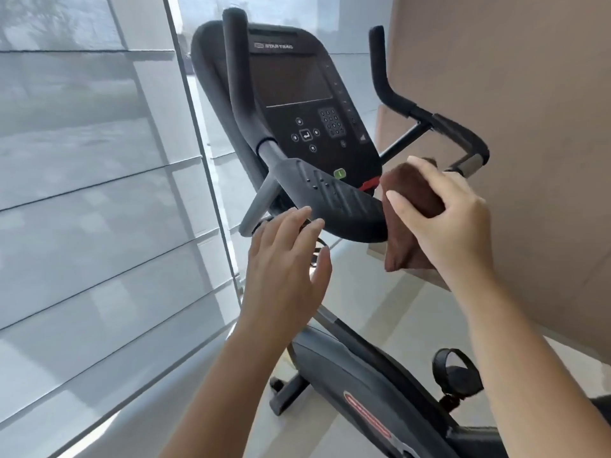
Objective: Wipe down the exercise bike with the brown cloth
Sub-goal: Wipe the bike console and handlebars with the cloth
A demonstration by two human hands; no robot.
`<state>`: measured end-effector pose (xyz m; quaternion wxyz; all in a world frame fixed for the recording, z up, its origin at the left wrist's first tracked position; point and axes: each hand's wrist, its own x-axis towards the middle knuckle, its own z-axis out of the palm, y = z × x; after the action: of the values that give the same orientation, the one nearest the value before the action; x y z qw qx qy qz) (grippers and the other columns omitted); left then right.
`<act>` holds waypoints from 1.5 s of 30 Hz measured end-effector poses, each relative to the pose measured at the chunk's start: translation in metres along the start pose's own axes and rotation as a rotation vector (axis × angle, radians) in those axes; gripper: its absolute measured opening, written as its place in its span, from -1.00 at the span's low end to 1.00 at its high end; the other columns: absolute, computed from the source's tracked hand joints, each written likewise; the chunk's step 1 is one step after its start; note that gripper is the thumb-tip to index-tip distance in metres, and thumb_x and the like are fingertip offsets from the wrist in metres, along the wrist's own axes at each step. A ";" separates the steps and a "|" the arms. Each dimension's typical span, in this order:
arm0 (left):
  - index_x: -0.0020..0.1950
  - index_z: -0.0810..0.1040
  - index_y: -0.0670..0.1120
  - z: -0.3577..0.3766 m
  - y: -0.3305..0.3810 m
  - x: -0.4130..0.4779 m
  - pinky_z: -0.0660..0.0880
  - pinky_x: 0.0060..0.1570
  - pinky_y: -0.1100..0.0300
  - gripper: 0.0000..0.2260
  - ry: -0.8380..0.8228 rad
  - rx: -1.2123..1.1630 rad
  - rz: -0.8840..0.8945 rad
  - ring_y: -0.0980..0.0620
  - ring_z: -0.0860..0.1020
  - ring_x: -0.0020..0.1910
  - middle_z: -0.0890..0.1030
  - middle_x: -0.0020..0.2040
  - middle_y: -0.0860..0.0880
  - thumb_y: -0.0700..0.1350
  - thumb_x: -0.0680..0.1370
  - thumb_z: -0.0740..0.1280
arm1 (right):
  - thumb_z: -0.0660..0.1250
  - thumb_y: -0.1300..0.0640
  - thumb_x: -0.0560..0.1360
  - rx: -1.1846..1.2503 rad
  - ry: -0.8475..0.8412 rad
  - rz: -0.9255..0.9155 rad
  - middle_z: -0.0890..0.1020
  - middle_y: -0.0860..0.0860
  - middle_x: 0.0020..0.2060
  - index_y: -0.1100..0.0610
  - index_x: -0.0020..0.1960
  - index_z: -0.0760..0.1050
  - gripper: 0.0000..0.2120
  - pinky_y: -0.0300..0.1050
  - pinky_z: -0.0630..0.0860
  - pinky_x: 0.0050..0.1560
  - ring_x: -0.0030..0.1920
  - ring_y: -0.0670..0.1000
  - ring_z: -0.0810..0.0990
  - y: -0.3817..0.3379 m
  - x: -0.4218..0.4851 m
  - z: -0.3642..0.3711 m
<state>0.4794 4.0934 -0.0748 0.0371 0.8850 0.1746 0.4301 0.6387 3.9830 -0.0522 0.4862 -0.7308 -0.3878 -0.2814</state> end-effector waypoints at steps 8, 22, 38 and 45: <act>0.13 0.55 -0.22 0.026 -0.049 0.034 0.37 0.19 -0.07 -0.72 0.014 -0.080 0.137 -0.20 0.47 0.20 0.53 0.19 -0.21 -0.09 0.51 0.27 | 0.25 -0.15 0.44 -0.327 -0.195 0.036 0.52 0.10 0.18 -0.05 0.41 0.27 -0.44 0.05 0.49 -0.01 0.07 0.17 0.50 -0.024 0.006 0.042; 0.12 0.54 -0.24 0.042 -0.064 0.056 0.42 0.14 0.00 -0.49 0.089 -0.064 0.170 -0.19 0.49 0.19 0.54 0.17 -0.21 0.18 0.48 0.20 | 0.39 0.03 0.41 -0.004 -0.463 -0.179 0.53 0.00 0.12 -0.07 0.27 0.46 -0.57 -0.13 0.45 0.14 0.10 -0.02 0.51 -0.018 0.064 0.058; 0.11 0.57 -0.19 0.046 -0.063 0.052 0.41 0.20 0.10 -0.50 0.095 -0.190 0.094 -0.03 0.40 0.30 0.47 0.19 -0.01 0.18 0.39 0.29 | 0.40 0.08 0.41 0.189 -0.624 -0.238 0.54 0.04 0.09 -0.10 0.26 0.45 -0.56 -0.23 0.35 0.21 0.12 -0.04 0.49 -0.018 0.097 0.088; 0.16 0.54 -0.17 0.046 -0.063 0.048 0.26 0.28 0.34 -0.50 0.077 -0.180 0.076 0.05 0.35 0.32 0.44 0.24 0.01 0.16 0.39 0.30 | 0.42 0.16 0.36 0.282 -0.807 -0.308 0.55 -0.07 0.06 -0.16 0.22 0.46 -0.52 -0.47 0.28 0.15 0.09 -0.20 0.48 0.025 0.088 0.048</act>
<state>0.5251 4.1725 -0.0818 0.0935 0.8668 0.1029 0.4788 0.7087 4.0475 -0.0121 0.3434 -0.6422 -0.6852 0.0124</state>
